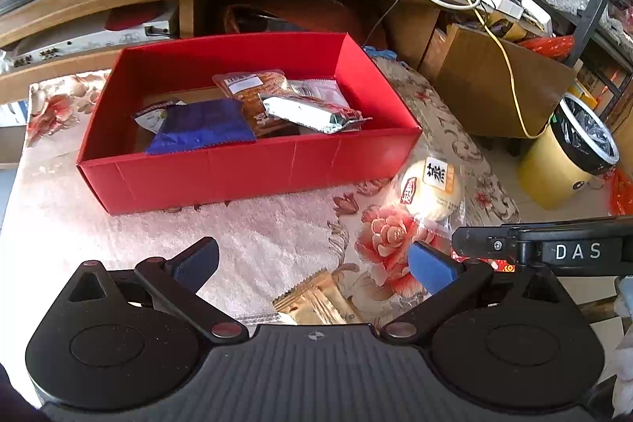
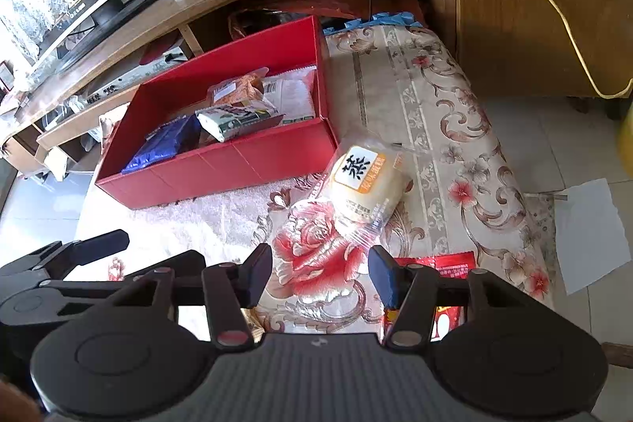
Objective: Organize snacks
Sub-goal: 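Move both grippers back from the red box toward the white bun pack and red packet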
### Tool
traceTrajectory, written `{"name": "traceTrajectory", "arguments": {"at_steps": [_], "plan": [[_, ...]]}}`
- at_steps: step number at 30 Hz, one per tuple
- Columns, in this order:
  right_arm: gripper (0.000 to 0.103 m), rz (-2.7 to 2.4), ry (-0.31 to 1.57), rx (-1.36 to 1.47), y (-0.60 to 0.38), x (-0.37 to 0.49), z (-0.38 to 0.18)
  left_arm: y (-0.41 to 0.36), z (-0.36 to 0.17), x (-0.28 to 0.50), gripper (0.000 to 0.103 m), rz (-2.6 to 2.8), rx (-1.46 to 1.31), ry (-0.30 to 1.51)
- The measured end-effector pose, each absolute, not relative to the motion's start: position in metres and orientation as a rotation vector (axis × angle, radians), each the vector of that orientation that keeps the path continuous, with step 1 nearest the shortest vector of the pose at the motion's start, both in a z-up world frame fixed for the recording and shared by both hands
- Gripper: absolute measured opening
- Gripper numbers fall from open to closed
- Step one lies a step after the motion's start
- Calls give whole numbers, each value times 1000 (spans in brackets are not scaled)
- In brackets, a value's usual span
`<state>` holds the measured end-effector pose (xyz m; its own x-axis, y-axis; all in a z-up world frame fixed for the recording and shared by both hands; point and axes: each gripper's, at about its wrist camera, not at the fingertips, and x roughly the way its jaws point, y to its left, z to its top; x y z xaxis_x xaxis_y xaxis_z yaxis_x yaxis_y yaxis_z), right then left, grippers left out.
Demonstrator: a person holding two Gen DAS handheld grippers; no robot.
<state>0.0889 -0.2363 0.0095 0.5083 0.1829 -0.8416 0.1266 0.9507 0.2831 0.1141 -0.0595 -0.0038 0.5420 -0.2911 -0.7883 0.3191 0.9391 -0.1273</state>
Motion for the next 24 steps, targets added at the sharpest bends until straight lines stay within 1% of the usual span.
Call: {"name": "traceTrajectory", "arguments": {"at_steps": [17,22,24], "plan": [[55,47,1054,306,-240,77,6,-65,-7,98,103,-358,63,936],[60,55,1062,295,-239,74,3,-64,-10,92,103,-366,71,948],[66,64,1066,294,-239,72,2,-65,-13,89,103,-370,78,959]]}}
